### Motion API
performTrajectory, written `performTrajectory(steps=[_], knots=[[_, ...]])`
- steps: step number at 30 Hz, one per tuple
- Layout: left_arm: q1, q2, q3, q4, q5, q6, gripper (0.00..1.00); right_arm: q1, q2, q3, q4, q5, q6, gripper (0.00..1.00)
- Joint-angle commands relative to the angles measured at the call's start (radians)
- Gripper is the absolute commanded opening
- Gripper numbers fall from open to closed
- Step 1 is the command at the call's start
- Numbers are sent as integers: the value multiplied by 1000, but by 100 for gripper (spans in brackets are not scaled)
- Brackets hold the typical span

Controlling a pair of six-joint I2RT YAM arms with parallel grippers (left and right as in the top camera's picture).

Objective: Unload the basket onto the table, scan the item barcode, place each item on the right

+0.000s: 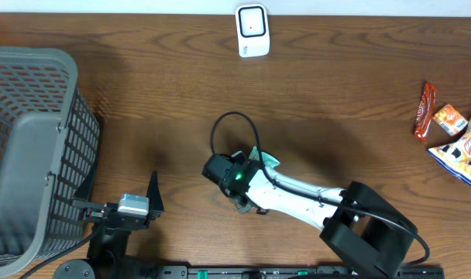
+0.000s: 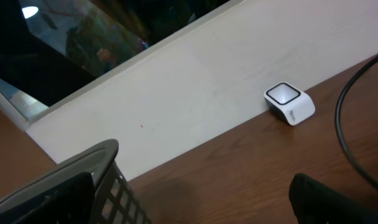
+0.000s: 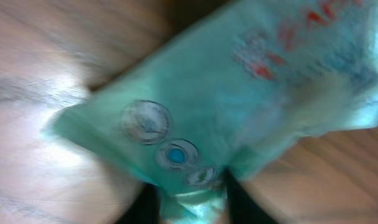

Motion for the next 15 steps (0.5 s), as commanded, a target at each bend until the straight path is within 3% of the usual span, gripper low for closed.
performTrajectory(steps=[1, 8, 15], knots=[[-5, -5, 4, 3, -13, 6, 100, -26, 1, -9, -44, 46, 130, 4], [-5, -5, 4, 3, -13, 6, 100, -78, -107, -9, -150, 183, 209, 1], [-5, -5, 4, 3, -13, 6, 100, -148, -296, -9, -111, 47, 145, 1]])
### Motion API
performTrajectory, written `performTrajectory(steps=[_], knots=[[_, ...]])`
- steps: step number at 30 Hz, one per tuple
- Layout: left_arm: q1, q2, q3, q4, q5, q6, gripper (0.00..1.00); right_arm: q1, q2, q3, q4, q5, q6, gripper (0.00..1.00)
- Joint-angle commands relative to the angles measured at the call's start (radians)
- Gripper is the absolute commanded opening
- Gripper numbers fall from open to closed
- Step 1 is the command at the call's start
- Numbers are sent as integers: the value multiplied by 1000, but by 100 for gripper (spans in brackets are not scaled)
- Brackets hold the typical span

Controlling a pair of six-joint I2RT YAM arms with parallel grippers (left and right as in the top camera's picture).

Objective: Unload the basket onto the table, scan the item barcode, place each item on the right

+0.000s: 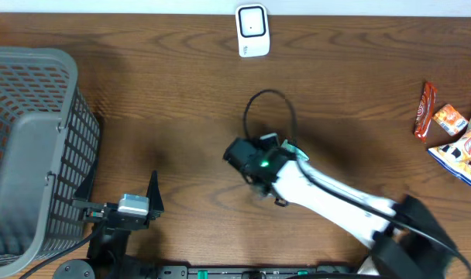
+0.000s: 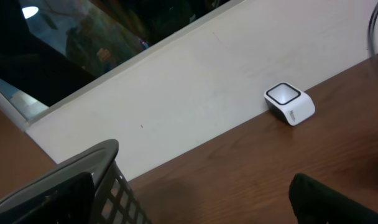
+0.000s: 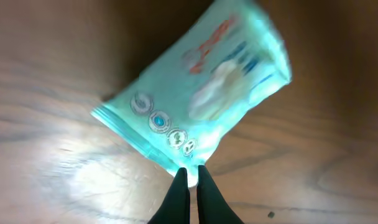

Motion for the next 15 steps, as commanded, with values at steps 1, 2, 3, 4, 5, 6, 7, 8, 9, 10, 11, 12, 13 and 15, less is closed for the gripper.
performTrajectory(steps=[1, 2, 3, 4, 5, 6, 7, 8, 9, 10, 11, 12, 13, 15], knots=[[-5, -6, 4, 2, -13, 5, 100, -53, -114, 2, 27, -116, -55, 1], [-5, -6, 4, 2, -13, 5, 99, -77, -145, 2, 38, -166, -81, 1], [-5, -6, 4, 2, -13, 5, 99, -99, -165, 2, 48, -208, -115, 1], [-5, -6, 4, 2, -13, 5, 100, -122, -183, 2, 56, -247, -160, 1], [-5, -6, 4, 2, -13, 5, 100, -143, -193, 2, 53, -257, -175, 11], [-5, -6, 4, 2, -13, 5, 100, -160, -193, 2, 48, -255, -169, 40], [-5, -6, 4, 2, -12, 5, 100, -169, -192, 2, 43, -255, -151, 65], [-5, -6, 4, 2, -13, 5, 100, -182, -187, 0, 30, -251, -71, 84], [-5, -6, 4, 2, -13, 5, 100, -197, -182, -2, 8, -242, 68, 95], [-5, -6, 4, 2, -13, 5, 100, -212, -175, -6, -16, -240, 233, 99], [-5, -6, 4, 2, -13, 5, 100, -225, -170, -16, -26, -241, 389, 99], [-5, -6, 4, 2, -13, 5, 100, -233, -165, -28, -21, -249, 512, 99], [-5, -6, 4, 2, -13, 5, 100, -237, -161, -44, -6, -262, 628, 99], [-5, -6, 4, 2, -13, 5, 100, -237, -158, -84, 50, -277, 744, 99]])
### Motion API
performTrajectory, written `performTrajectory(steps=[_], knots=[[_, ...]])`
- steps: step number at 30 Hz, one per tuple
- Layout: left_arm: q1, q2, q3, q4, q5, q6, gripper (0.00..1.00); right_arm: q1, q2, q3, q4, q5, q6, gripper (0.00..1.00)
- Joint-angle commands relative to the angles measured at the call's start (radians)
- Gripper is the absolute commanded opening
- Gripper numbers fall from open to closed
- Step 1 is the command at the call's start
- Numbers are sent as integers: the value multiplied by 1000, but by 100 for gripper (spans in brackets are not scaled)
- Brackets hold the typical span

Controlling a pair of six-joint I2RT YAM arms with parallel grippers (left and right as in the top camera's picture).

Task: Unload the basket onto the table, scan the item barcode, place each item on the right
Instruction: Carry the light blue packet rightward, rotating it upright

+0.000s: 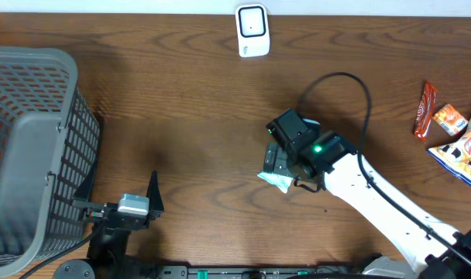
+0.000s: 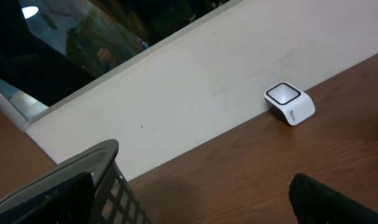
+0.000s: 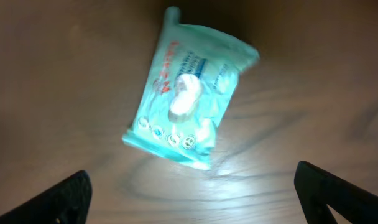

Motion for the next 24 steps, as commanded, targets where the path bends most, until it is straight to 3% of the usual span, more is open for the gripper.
performTrajectory(steps=[1, 6, 7, 8, 11, 16, 21, 24], knots=[[-5, -6, 4, 2, -13, 6, 99, -8, 17, -79, 85, -32, 406, 99], [-5, -6, 4, 2, -12, 6, 100, -16, 17, -226, 306, -40, 437, 98], [-5, -6, 4, 2, -12, 6, 100, -16, 18, -250, 337, -30, 446, 96], [-5, -6, 4, 2, -13, 6, 100, -18, 18, -297, 397, -9, 461, 86], [-5, -6, 4, 2, -12, 6, 100, -21, 18, -356, 492, 14, 458, 80], [-5, -6, 4, 2, -13, 6, 100, -27, 18, -403, 640, 32, 328, 79], [-5, -6, 4, 2, -12, 6, 100, -27, 39, -406, 670, 43, 203, 84], [-5, -6, 4, 2, -12, 6, 100, -27, 95, -406, 660, 35, 204, 79]])
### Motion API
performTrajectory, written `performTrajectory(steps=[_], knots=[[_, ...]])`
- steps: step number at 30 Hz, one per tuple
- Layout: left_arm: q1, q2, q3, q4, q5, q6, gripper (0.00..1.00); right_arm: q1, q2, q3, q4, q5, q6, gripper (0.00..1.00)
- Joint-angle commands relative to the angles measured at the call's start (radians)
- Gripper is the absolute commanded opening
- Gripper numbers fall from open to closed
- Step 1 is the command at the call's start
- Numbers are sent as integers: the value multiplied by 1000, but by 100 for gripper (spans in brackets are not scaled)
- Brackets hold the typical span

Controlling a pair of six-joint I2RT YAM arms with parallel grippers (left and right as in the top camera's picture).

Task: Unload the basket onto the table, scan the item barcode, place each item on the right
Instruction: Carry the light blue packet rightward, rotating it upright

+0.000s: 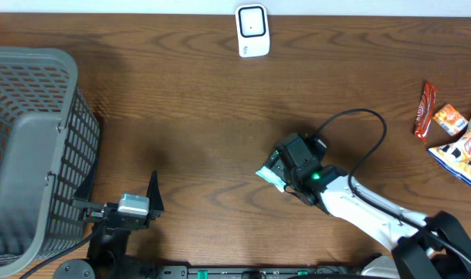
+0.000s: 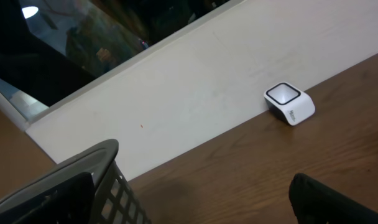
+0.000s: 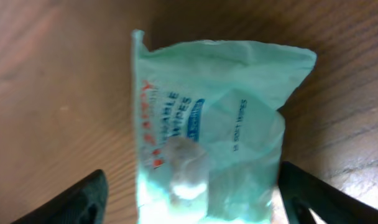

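Observation:
A teal pack of wipes (image 3: 207, 130) lies flat on the wooden table, printed face up; no barcode shows. My right gripper (image 3: 192, 186) is open low over it, one dark finger (image 3: 83, 199) on each side of the pack. From overhead, the right gripper (image 1: 291, 164) covers most of the pack (image 1: 268, 176). The white barcode scanner (image 1: 252, 31) stands at the table's far edge and also shows in the left wrist view as the scanner (image 2: 290, 103). My left gripper (image 1: 152, 203) rests open at the front left, holding nothing.
A grey mesh basket (image 1: 34, 147) fills the left side, its rim close to my left gripper (image 2: 195, 205). Several snack packets (image 1: 452, 132) lie at the right edge. A black cable (image 1: 352, 143) loops off the right arm. A white wall (image 2: 207, 87) backs the table.
My right gripper, open then and well above the pack, now sits close over it with a finger on each side. The pack has stayed put. The left arm has not moved.
My right gripper was shut on the wipes pack near the table's middle front. Then it held the pack by one edge, further right. By the last earlier moment it was open with the pack lying on the table. Now it straddles the pack.

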Motion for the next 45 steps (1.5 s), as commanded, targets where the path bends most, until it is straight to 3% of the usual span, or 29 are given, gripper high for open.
performTrajectory(steps=[1, 7, 12, 15, 18, 21, 28, 33, 40, 45], knots=[[-5, -6, 4, 3, -12, 5, 100, -14, 79, -10, -8, 13, -60, 77], [-5, -6, 4, 3, -13, 5, 100, -15, 171, -10, -11, -59, -40, 61], [-5, -6, 4, 3, -13, 5, 100, -27, 145, -9, -9, -59, -56, 31], [-5, -6, 4, 3, -13, 5, 100, -48, 89, -8, -6, -97, -123, 23], [-5, -6, 4, 3, -12, 5, 100, -97, -27, -4, -21, -193, -264, 8], [-5, -6, 4, 3, -13, 5, 100, -153, -134, -3, -77, -276, -296, 1], [-5, -6, 4, 3, -13, 5, 100, -345, -342, -3, -253, -547, -296, 1], [-5, -6, 4, 3, -13, 5, 100, -463, -380, -3, -255, -974, -293, 1], [-5, -6, 4, 3, -13, 5, 100, -499, -380, -3, -303, -1340, 71, 1], [-5, -6, 4, 3, -12, 5, 100, -499, -377, -3, -344, -1285, 323, 1]])
